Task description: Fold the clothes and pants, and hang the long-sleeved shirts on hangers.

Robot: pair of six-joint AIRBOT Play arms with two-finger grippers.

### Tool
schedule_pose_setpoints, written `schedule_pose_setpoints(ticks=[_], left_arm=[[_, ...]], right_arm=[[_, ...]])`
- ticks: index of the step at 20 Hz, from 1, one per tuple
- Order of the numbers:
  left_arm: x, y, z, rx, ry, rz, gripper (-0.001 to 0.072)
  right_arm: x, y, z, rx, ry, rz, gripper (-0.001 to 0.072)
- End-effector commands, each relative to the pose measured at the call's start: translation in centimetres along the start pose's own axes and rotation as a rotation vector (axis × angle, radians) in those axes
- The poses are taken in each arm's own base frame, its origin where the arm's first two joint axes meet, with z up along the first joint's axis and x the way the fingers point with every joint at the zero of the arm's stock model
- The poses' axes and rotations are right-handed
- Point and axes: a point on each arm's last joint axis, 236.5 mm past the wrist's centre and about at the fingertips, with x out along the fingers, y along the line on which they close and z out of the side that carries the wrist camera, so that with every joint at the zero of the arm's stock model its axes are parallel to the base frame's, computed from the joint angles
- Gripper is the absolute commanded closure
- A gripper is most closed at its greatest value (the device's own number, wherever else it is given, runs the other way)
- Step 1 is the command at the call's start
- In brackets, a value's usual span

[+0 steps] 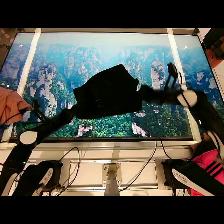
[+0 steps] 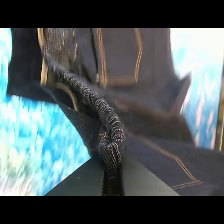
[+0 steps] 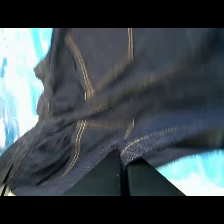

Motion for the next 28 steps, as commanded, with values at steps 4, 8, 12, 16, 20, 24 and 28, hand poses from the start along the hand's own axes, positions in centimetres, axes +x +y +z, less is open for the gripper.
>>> schedule_pose_setpoints(ticks=[4,8,12,16,20,24,28], left_arm=[[3.4,1.1,5.1,-0.115,-0.114,0.082,0.0671],[7.2,3.1,5.5,-0.171,-0.062,0.161,0.0670],[9.9,3.8,6.4,-0.184,-0.042,0.196,0.0671],[11.6,3.1,7.3,-0.179,-0.038,0.191,0.0671],[12.9,2.3,7.5,-0.168,-0.031,0.183,0.0671],[13.8,1.9,7.3,-0.176,-0.038,0.178,0.0670],[14.0,1.8,7.4,-0.164,-0.063,0.181,0.0668]], right_arm=[[8.2,2.0,9.0,-0.047,-0.044,0.002,0.0701],[11.0,2.5,13.3,-0.043,-0.117,0.024,0.0701],[12.1,4.2,17.4,-0.059,-0.219,0.067,0.0702],[13.6,4.6,19.1,-0.030,-0.248,0.089,0.0702],[14.7,4.8,19.7,-0.018,-0.260,0.105,0.0703],[14.9,4.5,19.5,-0.014,-0.243,0.100,0.0704],[14.6,4.6,20.5,-0.017,-0.287,0.109,0.0699]])
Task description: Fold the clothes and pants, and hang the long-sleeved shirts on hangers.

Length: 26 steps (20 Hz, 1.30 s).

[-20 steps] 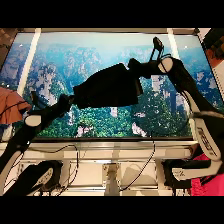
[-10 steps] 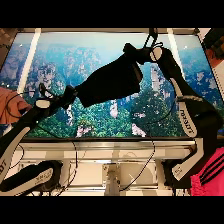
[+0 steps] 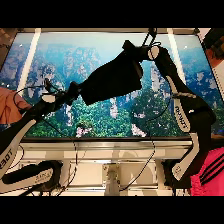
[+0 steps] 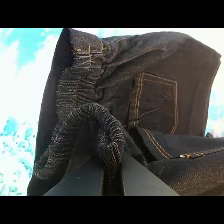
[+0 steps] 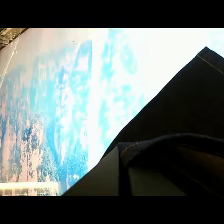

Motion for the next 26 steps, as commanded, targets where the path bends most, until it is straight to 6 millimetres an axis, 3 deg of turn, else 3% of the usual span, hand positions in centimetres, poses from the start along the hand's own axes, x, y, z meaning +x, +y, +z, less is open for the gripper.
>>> schedule_pose_setpoints(ticks=[1,2,3,4,5,6,8,11,13,15,17,19,21,23,26], left_arm=[[0.2,-0.2,1.0,0.001,-0.056,-0.001,0.0668],[0.1,-0.2,2.1,0.002,-0.103,0.000,0.0649],[-0.1,-0.2,3.6,0.001,-0.166,0.001,0.0567],[-0.3,-0.1,5.0,-0.023,-0.228,0.000,0.0441],[-0.7,-0.1,6.2,-0.062,-0.279,-0.003,0.0318],[-0.9,0.0,6.9,-0.083,-0.311,-0.006,0.0269],[-1.1,0.0,7.5,-0.099,-0.336,-0.008,0.0264],[-1.1,0.0,7.6,-0.100,-0.337,-0.009,0.0264],[-1.3,-0.1,7.8,-0.098,-0.343,-0.013,0.0265],[-2.2,-1.3,8.3,-0.021,-0.356,-0.033,0.0265],[-3.8,-3.5,8.7,0.138,-0.375,-0.065,0.0265],[-5.6,-5.8,8.1,0.366,-0.366,-0.087,0.0265],[-7.3,-7.3,7.0,0.525,-0.337,-0.097,0.0265],[-8.8,-8.2,6.3,0.589,-0.321,-0.107,0.0265],[-10.2,-9.3,6.5,0.593,-0.343,-0.136,0.0247]], right_arm=[[0.0,0.7,2.3,-0.004,-0.096,0.030,0.0695],[-0.2,1.3,4.3,-0.008,-0.187,0.056,0.0666],[-0.8,2.0,6.9,-0.009,-0.300,0.090,0.0623],[-1.5,2.7,8.8,0.002,-0.382,0.123,0.0512],[-2.3,3.2,10.2,0.002,-0.432,0.141,0.0477],[-2.7,3.3,11.0,0.002,-0.447,0.146,0.0456],[-3.1,3.1,11.2,-0.003,-0.415,0.133,0.0279],[-3.3,1.1,10.9,0.007,-0.338,0.087,0.0249],[-3.1,-1.7,9.6,0.025,-0.234,0.024,0.0249],[-3.8,-6.7,6.8,0.056,-0.047,-0.085,0.0198],[-6.0,-12.1,3.4,0.067,0.174,-0.187,0.0211],[-8.9,-15.1,-0.2,0.078,0.396,-0.196,0.0213],[-11.0,-15.4,-3.2,0.156,0.574,-0.093,0.0212],[-11.8,-14.0,-5.0,0.277,0.701,0.067,0.0203],[-10.7,-13.6,-7.5,0.336,0.799,0.130,0.0098]])
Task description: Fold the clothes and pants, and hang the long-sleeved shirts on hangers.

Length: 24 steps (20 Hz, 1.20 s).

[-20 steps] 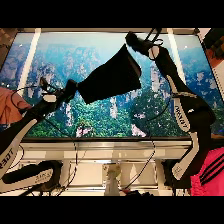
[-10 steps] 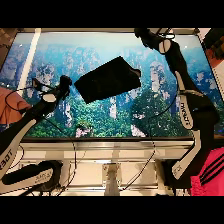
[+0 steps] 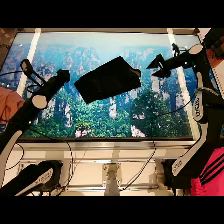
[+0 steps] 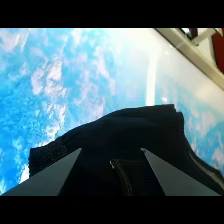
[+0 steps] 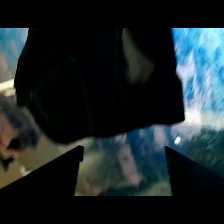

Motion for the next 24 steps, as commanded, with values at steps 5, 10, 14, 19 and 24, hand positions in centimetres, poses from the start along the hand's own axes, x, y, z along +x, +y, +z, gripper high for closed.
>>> schedule_pose_setpoints(ticks=[5,10,14,19,24], left_arm=[[-1.4,-1.0,0.3,0.082,0.013,-0.021,0.0133],[-1.4,-0.9,-0.7,0.082,0.056,-0.017,0.0133],[-1.4,-0.9,-0.8,0.082,0.059,-0.017,0.0133],[-1.4,-1.0,-1.3,0.083,0.081,-0.018,0.0134],[-1.5,-1.0,-1.7,0.084,0.098,-0.017,0.0134]], right_arm=[[6.2,-1.4,-4.1,0.058,0.254,0.065,0.0028],[9.7,-2.4,-3.3,0.106,0.242,0.093,0.0025],[11.0,-2.2,-1.0,0.158,0.151,0.129,0.0017],[13.2,-1.7,1.2,0.202,0.046,0.121,0.0019],[15.0,-0.3,2.6,0.229,-0.041,0.123,0.0038]])
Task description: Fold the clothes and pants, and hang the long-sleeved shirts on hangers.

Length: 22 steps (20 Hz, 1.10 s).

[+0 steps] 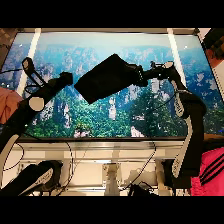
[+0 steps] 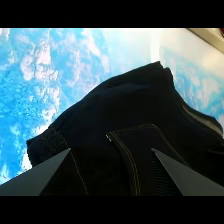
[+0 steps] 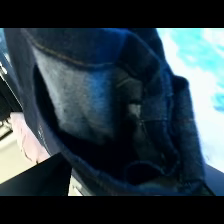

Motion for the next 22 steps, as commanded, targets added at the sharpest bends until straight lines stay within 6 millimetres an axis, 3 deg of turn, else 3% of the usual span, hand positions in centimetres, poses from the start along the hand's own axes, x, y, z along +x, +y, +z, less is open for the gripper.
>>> schedule_pose_setpoints(ticks=[1,4,7,8,10,12,15,17,19,22], left_arm=[[0.0,-0.1,-0.2,0.000,0.011,-0.001,0.0134],[0.0,-0.1,-0.3,0.001,0.013,-0.001,0.0134],[0.0,-0.1,-0.4,0.000,0.019,-0.001,0.0135],[0.0,-0.1,-0.4,0.001,0.019,-0.001,0.0135],[0.0,-0.1,-0.4,0.001,0.019,-0.001,0.0135],[0.0,-0.1,-0.4,0.000,0.019,-0.001,0.0135],[0.0,0.0,-0.4,0.000,0.018,0.000,0.0135],[0.0,0.0,-0.4,0.000,0.018,0.000,0.0135],[0.0,0.0,-0.4,0.000,0.018,0.000,0.0135],[0.0,0.0,-0.4,0.000,0.018,0.000,0.0135]], right_arm=[[1.3,0.9,1.2,0.005,-0.078,0.007,0.0063],[1.7,1.5,2.1,-0.003,-0.126,0.018,0.0291],[1.3,1.6,2.6,-0.005,-0.144,0.025,0.0624],[1.0,1.8,2.6,-0.008,-0.147,0.026,0.0696],[-0.4,2.5,3.1,-0.023,-0.173,0.028,0.0698],[-3.5,3.0,4.6,-0.053,-0.247,0.004,0.0700],[-12.0,-0.1,7.4,-0.033,-0.391,-0.175,0.0700],[-19.4,-3.8,8.3,0.006,-0.471,-0.320,0.0700],[-26.4,-7.4,8.3,0.074,-0.535,-0.430,0.0700],[-36.0,-13.2,6.8,0.184,-0.607,-0.584,0.0700]])
